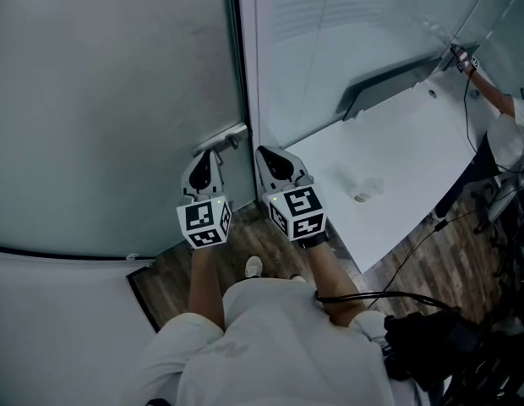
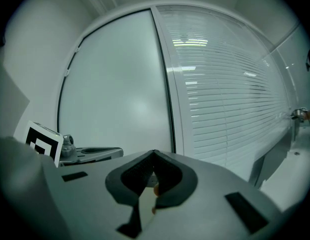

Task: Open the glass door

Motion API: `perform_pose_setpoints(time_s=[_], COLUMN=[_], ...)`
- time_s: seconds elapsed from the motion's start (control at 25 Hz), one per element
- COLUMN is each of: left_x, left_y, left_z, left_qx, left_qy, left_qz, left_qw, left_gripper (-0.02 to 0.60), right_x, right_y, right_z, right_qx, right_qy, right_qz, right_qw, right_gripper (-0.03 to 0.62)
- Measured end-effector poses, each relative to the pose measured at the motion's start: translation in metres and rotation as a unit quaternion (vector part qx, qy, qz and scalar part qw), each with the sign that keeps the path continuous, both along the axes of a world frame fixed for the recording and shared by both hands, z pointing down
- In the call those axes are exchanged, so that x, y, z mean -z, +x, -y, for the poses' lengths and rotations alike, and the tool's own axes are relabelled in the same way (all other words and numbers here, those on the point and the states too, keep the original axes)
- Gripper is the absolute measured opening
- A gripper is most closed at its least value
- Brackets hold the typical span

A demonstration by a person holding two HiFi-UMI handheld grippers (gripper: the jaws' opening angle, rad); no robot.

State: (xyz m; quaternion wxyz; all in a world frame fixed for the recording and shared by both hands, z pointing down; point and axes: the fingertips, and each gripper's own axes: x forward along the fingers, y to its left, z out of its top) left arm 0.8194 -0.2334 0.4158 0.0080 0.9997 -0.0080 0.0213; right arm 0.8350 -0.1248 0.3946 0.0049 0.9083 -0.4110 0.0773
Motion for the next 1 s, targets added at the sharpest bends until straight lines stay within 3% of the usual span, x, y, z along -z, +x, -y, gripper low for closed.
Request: perform_pose_setpoints(time_s=[0.32, 0.48, 1.0], left_x=[-0.01, -0.021, -0.076], left_y=[0.004, 0.01, 0.02], left_z=[0.002, 0.001, -0.004], left_qx=[-0.006, -0.024, -0.041], left_qy=[0.01, -0.011, 0.014], left_qz=[0.018, 0.035, 0.114], left_qw=[0.9998, 0.999, 0.9925], left_gripper=[-0.011, -0.011, -0.008], right_x=[-0.006, -0.009, -0.032], right_y=[0.006, 0.009, 0.021], right_z=[-0.007, -0.007, -0.023], right_qx=[-0.01, -0.013, -0.033], right_qy=[0.0, 0.002, 0.003], right_qz=[0.007, 0.01, 0.042], right_qw=[1.0, 1.0, 0.999], right_gripper=[-0.004, -0.003, -0.004])
